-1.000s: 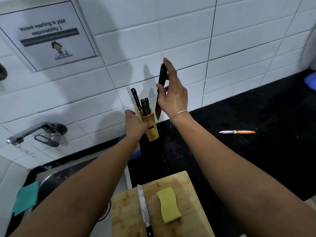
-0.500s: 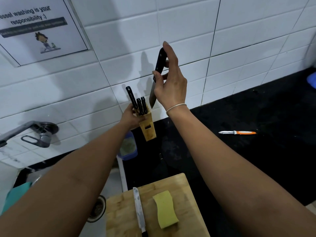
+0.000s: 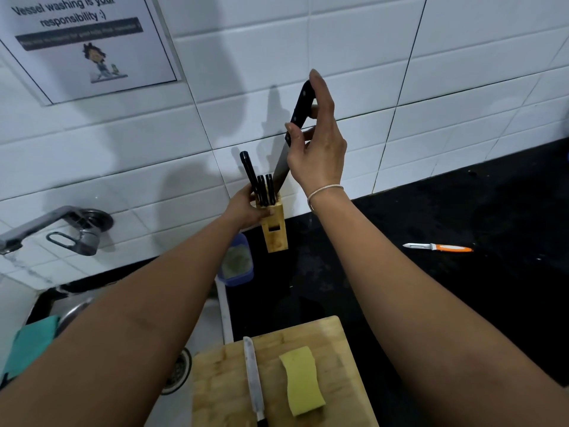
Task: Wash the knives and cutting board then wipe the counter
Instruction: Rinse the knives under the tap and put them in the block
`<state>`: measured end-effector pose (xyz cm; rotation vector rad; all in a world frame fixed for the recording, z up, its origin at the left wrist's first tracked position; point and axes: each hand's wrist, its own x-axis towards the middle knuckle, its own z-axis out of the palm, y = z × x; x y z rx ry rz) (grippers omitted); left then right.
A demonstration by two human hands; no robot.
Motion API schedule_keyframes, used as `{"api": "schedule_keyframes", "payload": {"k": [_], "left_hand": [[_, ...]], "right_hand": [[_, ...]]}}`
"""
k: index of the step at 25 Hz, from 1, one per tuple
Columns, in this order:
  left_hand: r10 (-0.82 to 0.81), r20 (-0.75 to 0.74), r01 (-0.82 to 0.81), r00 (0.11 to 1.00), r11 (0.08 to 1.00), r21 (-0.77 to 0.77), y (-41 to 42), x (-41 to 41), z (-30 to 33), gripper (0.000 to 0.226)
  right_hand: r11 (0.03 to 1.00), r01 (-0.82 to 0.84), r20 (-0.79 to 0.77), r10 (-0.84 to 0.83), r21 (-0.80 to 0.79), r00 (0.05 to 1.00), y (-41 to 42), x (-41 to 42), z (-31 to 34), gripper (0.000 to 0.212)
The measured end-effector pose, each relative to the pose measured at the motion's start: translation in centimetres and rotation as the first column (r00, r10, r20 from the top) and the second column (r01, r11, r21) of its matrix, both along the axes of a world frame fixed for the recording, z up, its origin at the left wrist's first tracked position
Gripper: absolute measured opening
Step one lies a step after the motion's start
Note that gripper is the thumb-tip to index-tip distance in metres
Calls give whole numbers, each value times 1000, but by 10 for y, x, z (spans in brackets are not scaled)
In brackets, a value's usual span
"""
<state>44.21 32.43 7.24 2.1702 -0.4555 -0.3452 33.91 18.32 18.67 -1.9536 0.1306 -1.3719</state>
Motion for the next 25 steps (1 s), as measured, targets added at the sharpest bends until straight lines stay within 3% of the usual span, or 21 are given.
{"api": "schedule_keyframes", "payload": {"k": [10, 16, 25], "left_hand": [[3, -57, -4, 998, 1000, -25, 2, 3, -3, 80], [12, -62, -16, 998, 999, -52, 1, 1, -3, 83], [27, -53, -28, 998, 999, -21, -1, -2, 0, 84]], "right_hand": [[993, 72, -24, -70, 97, 997, -21, 6, -3, 80], [994, 55, 10, -54, -99, 998, 4, 6, -7, 63], [985, 75, -79, -88, -157, 993, 18, 6, -4, 59]]}}
